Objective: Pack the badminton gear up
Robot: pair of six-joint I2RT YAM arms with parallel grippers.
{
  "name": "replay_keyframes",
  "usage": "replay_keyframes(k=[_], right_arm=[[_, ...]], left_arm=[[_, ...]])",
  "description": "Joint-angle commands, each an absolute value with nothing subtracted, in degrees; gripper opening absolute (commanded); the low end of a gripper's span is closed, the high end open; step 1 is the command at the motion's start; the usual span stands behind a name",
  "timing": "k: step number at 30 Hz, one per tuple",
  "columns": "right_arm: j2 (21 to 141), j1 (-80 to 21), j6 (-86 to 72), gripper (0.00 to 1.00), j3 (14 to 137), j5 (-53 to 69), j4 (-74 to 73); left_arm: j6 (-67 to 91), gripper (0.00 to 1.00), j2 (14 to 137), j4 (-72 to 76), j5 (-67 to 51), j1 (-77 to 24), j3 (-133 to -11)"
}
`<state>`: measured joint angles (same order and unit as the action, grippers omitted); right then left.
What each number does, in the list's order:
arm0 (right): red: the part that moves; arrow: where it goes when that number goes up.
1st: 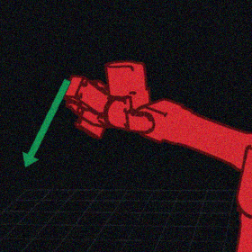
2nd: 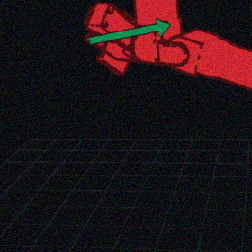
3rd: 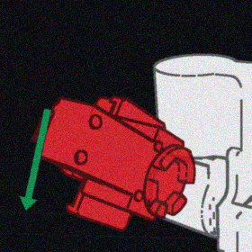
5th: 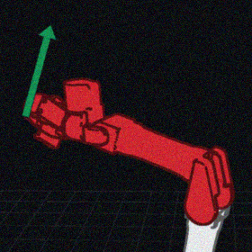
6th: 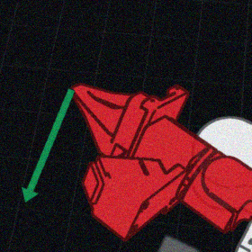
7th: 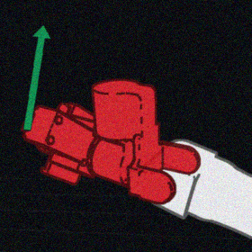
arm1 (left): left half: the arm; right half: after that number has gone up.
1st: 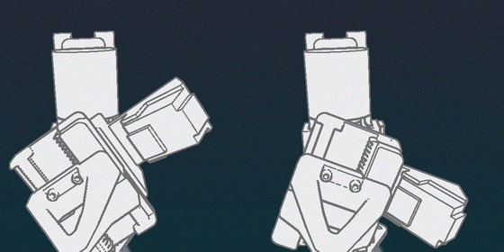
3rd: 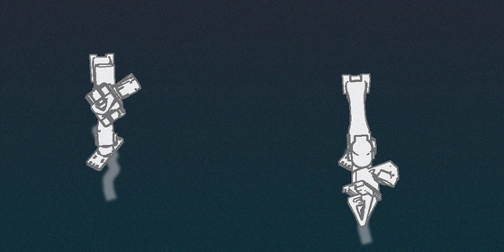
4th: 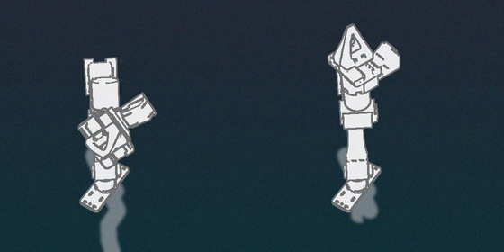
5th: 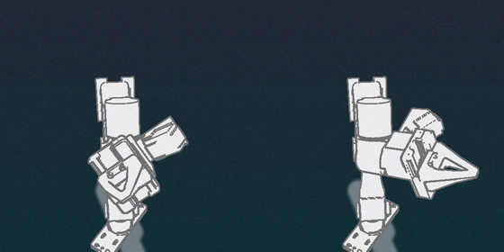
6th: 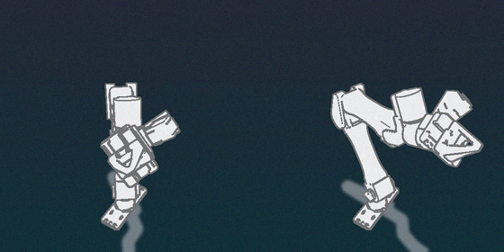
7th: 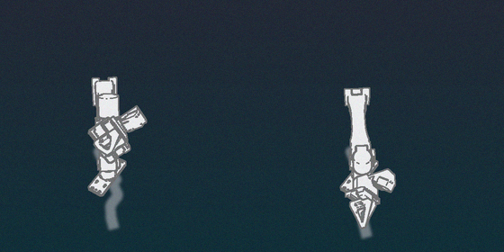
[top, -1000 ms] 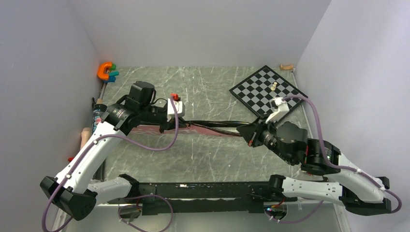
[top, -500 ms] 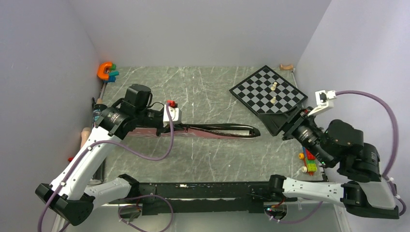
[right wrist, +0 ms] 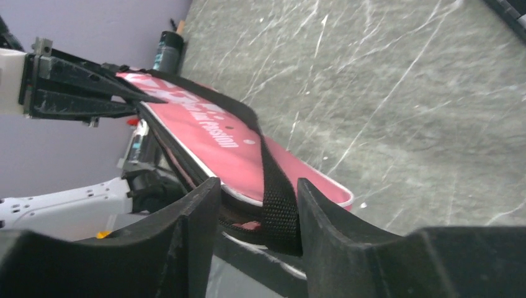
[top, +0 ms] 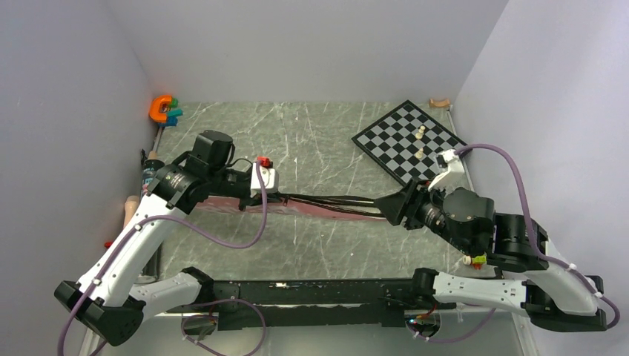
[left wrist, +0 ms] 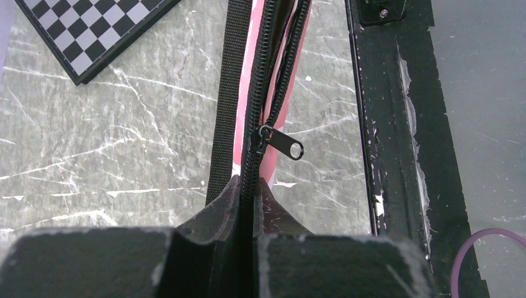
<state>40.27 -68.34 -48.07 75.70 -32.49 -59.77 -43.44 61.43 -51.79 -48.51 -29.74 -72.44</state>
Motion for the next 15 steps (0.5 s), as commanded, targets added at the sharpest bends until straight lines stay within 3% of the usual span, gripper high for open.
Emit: replay_keyframes(k=[1,4,11,15], right_arm=[[40.46,-68.49,-50.10,0.44,72.92,-28.44,-56.17],[39.87,-68.43,-50.71,0.33,71.81,-28.49,-55.18],[38.08,-68.49,-51.91,0.29,70.75,-29.19,-55.24],[35.67,-68.50,-53.37,0.14,69.54,-30.40,-55.68]], left_arm=[[-44.39,0.00,60.52,-49.02,-51.85,-29.90,-75.74],[-44.53,0.00,60.22,-49.22,-51.77,-29.90,-75.59],[-46.23,0.00,59.54,-50.28,-52.24,-30.01,-75.06],[-47.73,0.00,59.50,-51.45,-51.91,-30.40,-75.35]])
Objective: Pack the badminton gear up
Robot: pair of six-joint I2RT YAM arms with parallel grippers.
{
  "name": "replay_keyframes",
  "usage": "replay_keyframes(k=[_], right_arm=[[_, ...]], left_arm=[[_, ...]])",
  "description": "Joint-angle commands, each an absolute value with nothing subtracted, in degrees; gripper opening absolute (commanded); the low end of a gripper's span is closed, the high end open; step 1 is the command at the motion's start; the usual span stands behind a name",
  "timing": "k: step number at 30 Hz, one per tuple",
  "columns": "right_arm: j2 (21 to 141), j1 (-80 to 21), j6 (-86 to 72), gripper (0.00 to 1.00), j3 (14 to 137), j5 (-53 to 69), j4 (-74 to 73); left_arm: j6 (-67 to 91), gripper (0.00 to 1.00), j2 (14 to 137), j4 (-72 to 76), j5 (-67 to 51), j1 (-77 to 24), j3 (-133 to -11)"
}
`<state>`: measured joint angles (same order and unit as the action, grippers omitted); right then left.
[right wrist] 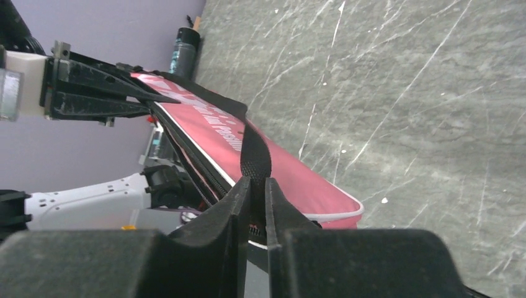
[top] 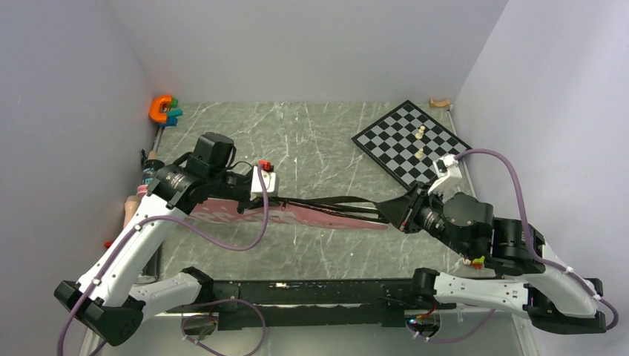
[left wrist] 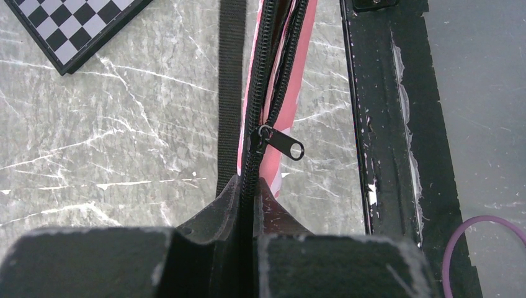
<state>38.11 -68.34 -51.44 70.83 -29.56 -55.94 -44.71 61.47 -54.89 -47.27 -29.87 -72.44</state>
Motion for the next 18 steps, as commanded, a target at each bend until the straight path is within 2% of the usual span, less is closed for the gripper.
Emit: replay_keyframes(k=[1,3,9,18], right_arm=[[34.92,-68.47,-53.68,0.09,69.18,-30.57,-55.50],[34.31,-68.47,-54.10,0.00,68.81,-31.01,-55.70],[36.98,-68.51,-53.34,0.00,70.57,-31.97,-58.27],[41.51,-68.51,-60.73,0.00,77.61,-50.17,-76.67]], left_arm=[[-48.07,0.00,59.50,-51.69,-51.82,-30.52,-75.47],[-48.38,0.00,59.44,-51.85,-51.69,-30.83,-75.58],[-49.15,0.00,59.24,-52.30,-51.42,-31.34,-75.97],[-50.01,0.00,58.89,-53.78,-51.77,-31.54,-76.64]])
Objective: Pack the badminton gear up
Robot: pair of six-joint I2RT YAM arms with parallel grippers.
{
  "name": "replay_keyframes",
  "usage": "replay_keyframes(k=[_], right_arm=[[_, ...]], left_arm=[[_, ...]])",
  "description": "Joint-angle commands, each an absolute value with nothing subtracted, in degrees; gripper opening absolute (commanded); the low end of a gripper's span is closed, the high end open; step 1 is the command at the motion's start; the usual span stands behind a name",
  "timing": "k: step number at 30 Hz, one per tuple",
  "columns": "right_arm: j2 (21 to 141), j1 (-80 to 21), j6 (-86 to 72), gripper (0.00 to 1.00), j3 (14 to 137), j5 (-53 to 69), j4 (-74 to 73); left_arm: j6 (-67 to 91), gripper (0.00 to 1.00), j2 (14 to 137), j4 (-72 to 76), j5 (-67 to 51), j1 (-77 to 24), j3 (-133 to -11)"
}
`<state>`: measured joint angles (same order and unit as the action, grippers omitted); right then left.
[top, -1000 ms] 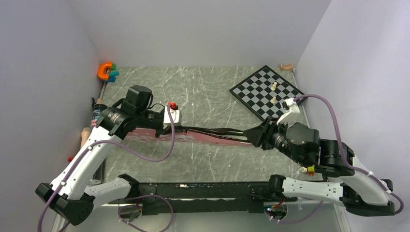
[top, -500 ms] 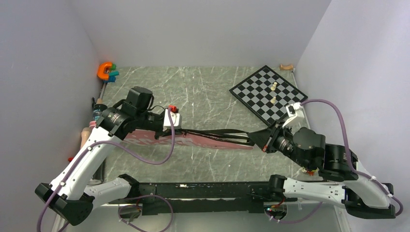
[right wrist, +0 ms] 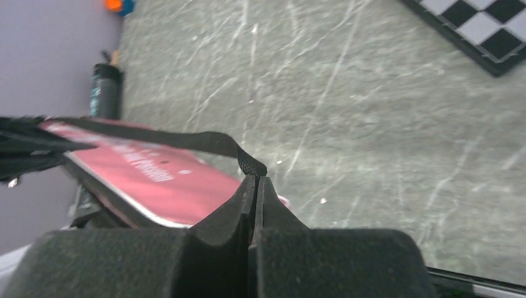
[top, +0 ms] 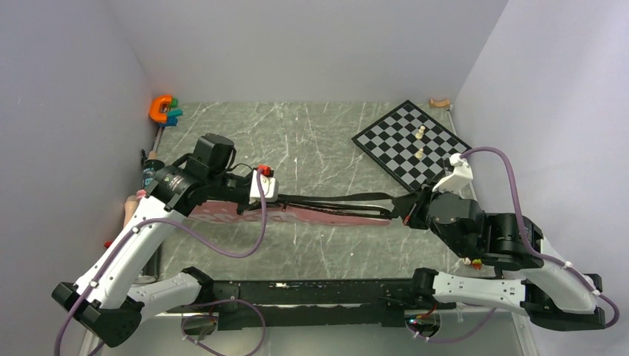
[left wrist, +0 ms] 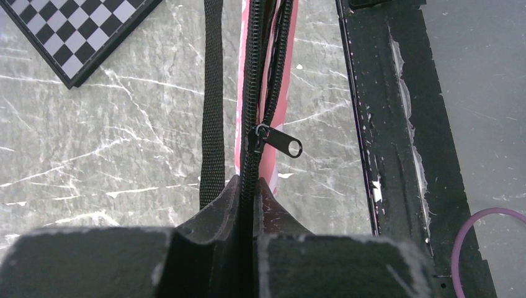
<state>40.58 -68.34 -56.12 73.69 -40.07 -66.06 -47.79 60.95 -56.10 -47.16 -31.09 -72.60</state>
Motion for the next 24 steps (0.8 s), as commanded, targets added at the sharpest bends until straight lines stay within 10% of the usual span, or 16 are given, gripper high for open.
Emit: replay_keyframes(k=[1,24], right_arm=[[41.72,-68.46,-61.04,0.00,78.03,-50.86,-77.53],[47.54,-64.78,-56.26,0.19,73.78,-49.74,-77.87]], left_arm=[[-49.93,0.00,58.91,-53.77,-51.77,-31.49,-76.70],[-43.19,0.00,60.16,-49.96,-54.41,-31.64,-78.75]])
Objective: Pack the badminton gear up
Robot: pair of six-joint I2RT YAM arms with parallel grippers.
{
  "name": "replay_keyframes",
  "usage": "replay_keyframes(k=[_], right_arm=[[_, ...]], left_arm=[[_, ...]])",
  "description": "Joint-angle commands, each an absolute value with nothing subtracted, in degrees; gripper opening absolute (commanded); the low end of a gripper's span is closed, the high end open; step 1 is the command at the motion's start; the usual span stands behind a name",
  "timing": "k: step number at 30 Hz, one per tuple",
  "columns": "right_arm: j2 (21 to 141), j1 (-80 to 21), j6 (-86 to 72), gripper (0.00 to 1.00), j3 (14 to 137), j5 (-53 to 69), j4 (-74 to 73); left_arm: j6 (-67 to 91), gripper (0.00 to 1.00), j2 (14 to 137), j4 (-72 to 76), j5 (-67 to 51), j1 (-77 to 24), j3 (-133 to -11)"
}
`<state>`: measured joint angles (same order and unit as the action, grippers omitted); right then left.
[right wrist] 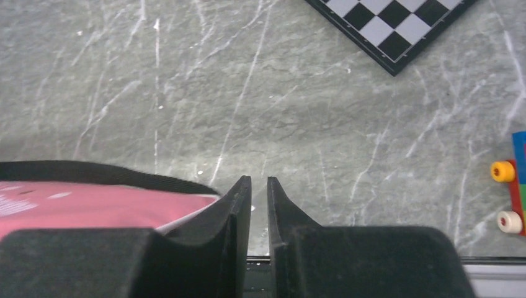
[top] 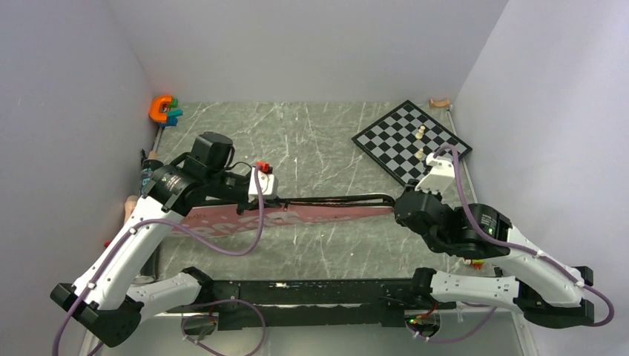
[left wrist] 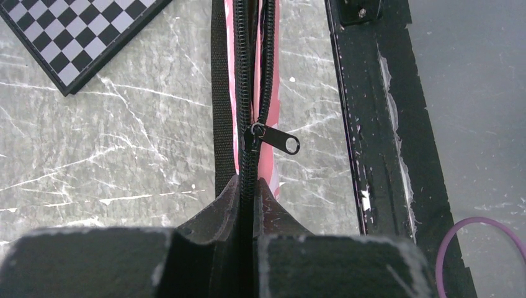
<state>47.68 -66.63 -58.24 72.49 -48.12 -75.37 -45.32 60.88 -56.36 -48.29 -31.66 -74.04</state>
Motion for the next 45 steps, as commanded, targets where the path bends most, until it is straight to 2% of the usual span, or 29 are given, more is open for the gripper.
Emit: replay_keyframes(k=[1,3,6,13,17,18,19,23,27,30,33,36,41,45], right_arm=[[47.61,-64.16,-55.78,0.22,74.24,-49.68,-78.27],[48.27,-62.81,-55.35,0.36,75.18,-49.63,-79.89],[49.38,-61.56,-55.46,0.36,79.00,-50.53,-81.83],[50.21,-61.49,-48.41,0.55,94.09,-55.71,-77.11],[53.87,-61.51,-43.15,0.58,98.57,-56.42,-72.33],[54.78,-61.48,-42.03,0.64,98.83,-56.24,-70.65],[55.55,-61.44,-40.73,0.76,98.94,-55.87,-68.90],[57.82,-60.81,-36.11,0.99,98.67,-50.80,-61.37],[58.35,-52.84,-33.35,1.00,94.30,-36.39,-53.50],[61.14,-35.53,-33.13,1.00,88.90,-13.73,-49.89],[61.07,-25.97,-35.69,1.00,79.17,6.31,-41.81],[56.66,-23.97,-38.90,1.00,71.29,11.94,-32.77],[56.58,-23.91,-40.82,1.00,64.90,17.90,-26.52],[57.27,-23.94,-43.63,0.92,59.29,25.59,-17.84]], left_arm=[[-42.96,0.00,60.27,-49.83,-54.55,-31.71,-78.80],[-41.97,0.00,60.65,-49.35,-54.60,-31.67,-78.93],[-39.64,0.00,61.04,-47.84,-53.24,-31.69,-78.42],[-32.23,0.00,62.77,-42.63,-43.71,-32.15,-76.44],[-28.38,0.00,67.70,-45.24,-36.12,-33.31,-80.79],[-27.47,0.00,69.36,-46.42,-34.91,-33.41,-82.47],[-27.11,0.00,71.40,-47.86,-34.28,-33.52,-84.15],[-23.70,0.00,77.23,-52.76,-30.03,-34.61,-91.31],[-20.74,0.12,86.88,-62.00,-28.63,-35.02,-102.23],[-20.68,0.13,92.03,-66.88,-32.20,-34.97,-106.76],[-20.43,0.15,91.72,-64.72,-36.37,-34.77,-104.70],[-19.66,0.16,89.56,-59.54,-38.43,-33.91,-100.10],[-21.68,0.17,88.87,-56.55,-40.88,-33.38,-96.60],[-23.79,0.16,88.27,-56.59,-40.93,-33.24,-95.69]])
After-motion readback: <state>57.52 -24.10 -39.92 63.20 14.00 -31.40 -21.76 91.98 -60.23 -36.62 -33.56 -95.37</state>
